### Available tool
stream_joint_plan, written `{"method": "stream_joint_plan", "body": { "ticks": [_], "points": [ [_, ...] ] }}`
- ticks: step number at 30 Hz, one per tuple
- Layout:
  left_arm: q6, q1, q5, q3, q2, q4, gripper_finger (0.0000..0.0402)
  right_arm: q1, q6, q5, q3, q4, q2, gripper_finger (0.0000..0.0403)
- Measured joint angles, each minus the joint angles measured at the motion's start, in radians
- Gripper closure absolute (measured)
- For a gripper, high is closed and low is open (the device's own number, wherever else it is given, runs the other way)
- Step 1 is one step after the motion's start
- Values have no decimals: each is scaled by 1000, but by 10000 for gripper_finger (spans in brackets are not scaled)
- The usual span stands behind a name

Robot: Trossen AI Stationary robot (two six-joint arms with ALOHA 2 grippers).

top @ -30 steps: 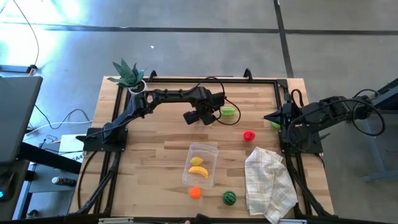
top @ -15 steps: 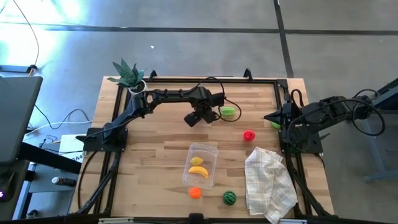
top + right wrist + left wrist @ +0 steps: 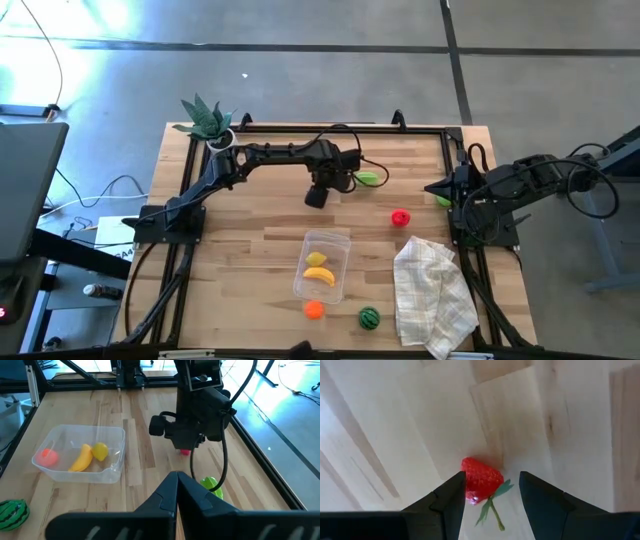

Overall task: Pick and placing Produce into tupperware
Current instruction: Put the strawberry into the transparent bin

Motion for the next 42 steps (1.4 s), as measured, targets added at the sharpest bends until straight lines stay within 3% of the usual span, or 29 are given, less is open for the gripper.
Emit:
{"method": "stream_joint_plan", "body": {
  "ticks": [5,10,17,42],
  "points": [
    [-178,32,28,0,1,-13,229,0,0,0,0,0,0,403],
    [-239,46,53,0,1,-11,229,0,0,0,0,0,0,403],
    [-282,45,140,0,1,2,229,0,0,0,0,0,0,403],
    [-288,45,120,-6,11,13,229,0,0,0,0,0,0,403]
  ]
}}
